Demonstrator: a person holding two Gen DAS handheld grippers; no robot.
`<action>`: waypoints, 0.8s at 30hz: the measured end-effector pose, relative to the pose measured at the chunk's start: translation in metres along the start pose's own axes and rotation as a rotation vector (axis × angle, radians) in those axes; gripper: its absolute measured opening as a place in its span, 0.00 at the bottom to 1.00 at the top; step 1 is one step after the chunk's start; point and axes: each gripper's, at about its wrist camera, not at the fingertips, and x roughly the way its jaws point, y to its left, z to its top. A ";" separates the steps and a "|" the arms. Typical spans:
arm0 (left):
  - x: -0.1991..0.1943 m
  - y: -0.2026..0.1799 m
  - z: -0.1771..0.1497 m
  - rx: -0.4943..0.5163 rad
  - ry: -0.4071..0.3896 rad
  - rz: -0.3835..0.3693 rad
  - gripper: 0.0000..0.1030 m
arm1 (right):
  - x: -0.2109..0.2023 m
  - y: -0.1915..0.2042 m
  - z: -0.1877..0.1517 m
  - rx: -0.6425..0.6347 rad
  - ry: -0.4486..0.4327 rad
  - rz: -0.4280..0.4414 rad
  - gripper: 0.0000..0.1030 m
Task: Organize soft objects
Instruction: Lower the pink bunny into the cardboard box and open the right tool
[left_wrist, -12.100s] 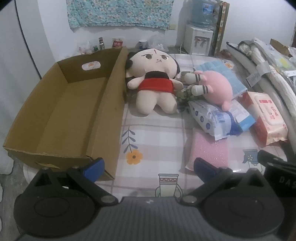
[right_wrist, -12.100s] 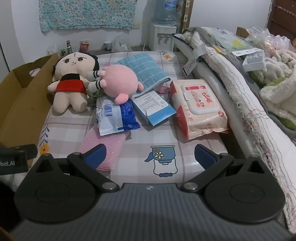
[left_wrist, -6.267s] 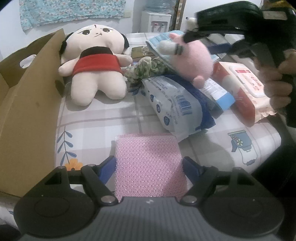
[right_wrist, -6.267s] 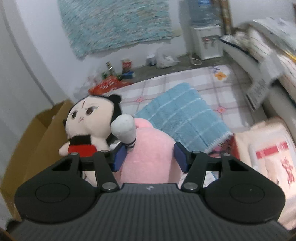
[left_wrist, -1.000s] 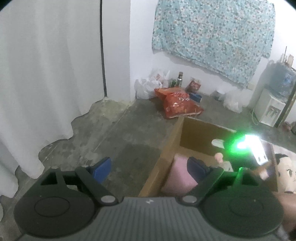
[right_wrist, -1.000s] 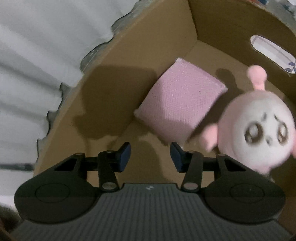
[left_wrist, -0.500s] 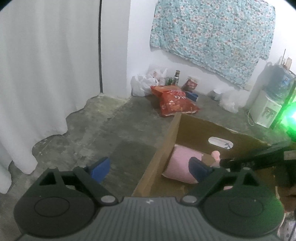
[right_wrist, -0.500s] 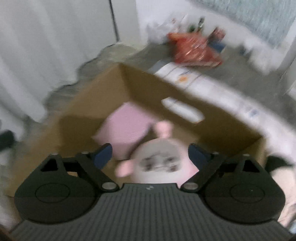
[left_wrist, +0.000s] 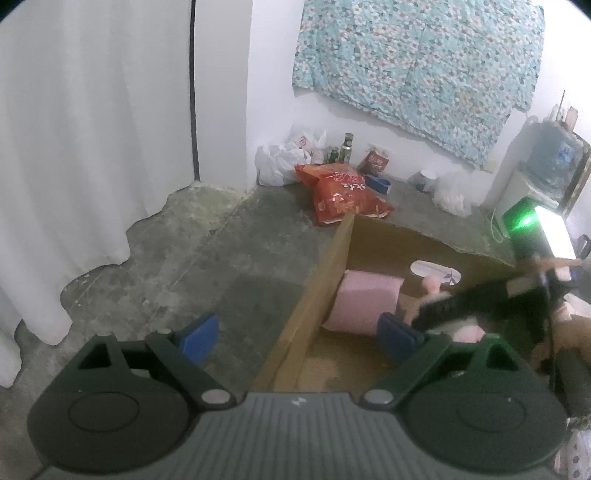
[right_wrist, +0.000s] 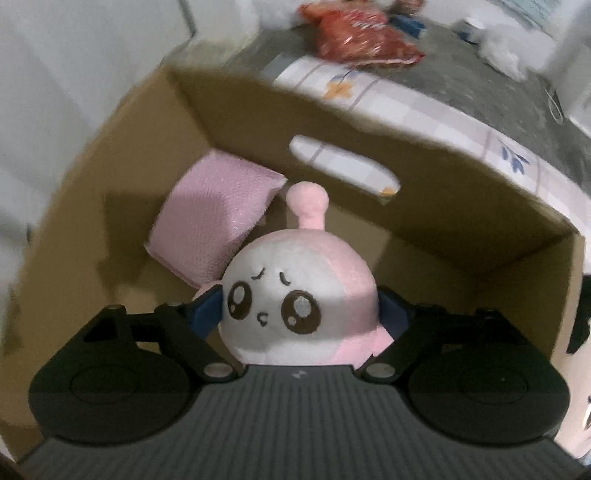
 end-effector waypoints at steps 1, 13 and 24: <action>0.001 0.000 -0.002 -0.003 0.001 0.000 0.91 | -0.006 -0.006 0.001 0.039 -0.024 0.012 0.83; -0.005 -0.006 -0.009 0.010 0.010 0.008 0.92 | 0.007 -0.016 -0.002 0.268 -0.055 0.010 0.91; -0.067 -0.047 -0.033 0.080 -0.051 -0.002 0.98 | -0.118 -0.016 -0.044 0.168 -0.275 0.110 0.97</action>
